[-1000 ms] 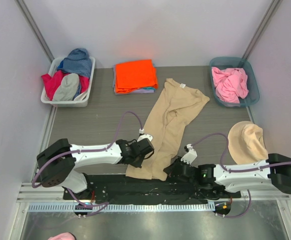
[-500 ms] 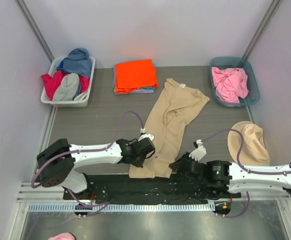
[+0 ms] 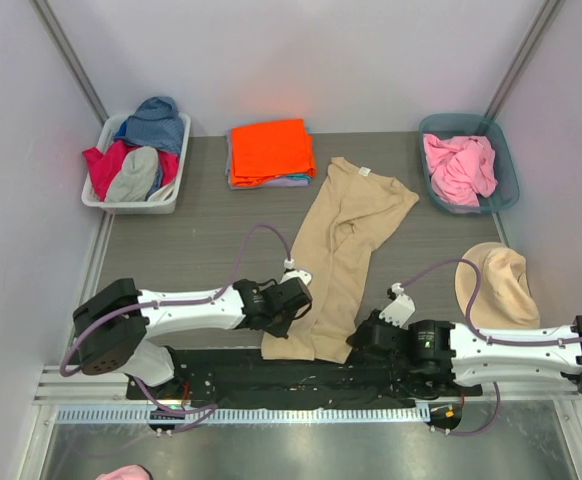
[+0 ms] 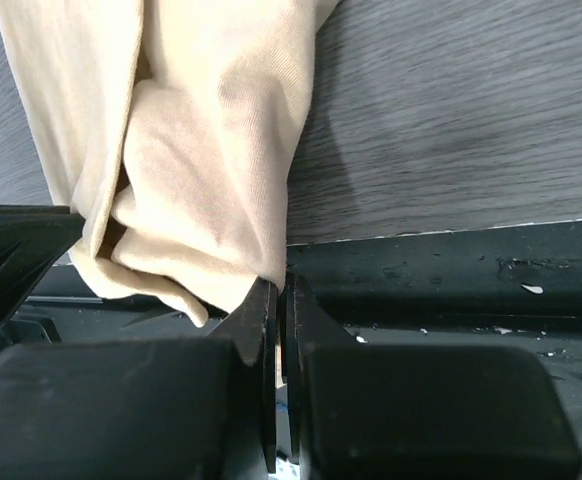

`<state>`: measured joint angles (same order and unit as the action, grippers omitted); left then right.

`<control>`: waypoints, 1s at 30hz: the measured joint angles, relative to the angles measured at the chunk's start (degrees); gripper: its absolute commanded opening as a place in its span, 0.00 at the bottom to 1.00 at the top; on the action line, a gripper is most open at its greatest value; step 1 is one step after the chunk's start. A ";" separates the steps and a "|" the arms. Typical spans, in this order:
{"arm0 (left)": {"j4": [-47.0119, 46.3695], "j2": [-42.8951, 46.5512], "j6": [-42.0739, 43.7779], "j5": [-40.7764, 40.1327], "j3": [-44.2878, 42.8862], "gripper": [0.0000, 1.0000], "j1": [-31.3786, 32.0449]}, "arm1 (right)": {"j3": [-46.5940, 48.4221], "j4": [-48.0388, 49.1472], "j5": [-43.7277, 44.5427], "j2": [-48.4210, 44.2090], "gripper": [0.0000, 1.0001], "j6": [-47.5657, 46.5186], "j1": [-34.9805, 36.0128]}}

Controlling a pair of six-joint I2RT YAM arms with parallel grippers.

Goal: Fold and stack the t-shirts
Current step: Fold the tshirt

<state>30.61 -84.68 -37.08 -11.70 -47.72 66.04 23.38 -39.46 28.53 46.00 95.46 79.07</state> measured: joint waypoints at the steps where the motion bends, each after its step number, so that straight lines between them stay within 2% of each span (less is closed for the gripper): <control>1: -0.02 0.13 -0.02 0.04 0.20 0.00 0.02 | 0.00 -0.15 -0.02 -0.02 0.01 0.33 0.00; 12: 0.13 3.30 -0.20 0.39 1.57 0.00 0.33 | 0.00 -3.85 -0.22 -3.41 0.01 2.93 0.02; 30: 0.13 3.30 0.24 0.81 1.57 0.00 0.39 | 0.00 -6.86 -0.44 -5.88 0.01 5.35 0.11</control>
<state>30.74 -81.38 -36.84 -10.90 -46.15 66.43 23.38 -46.33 28.10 40.12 100.82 79.18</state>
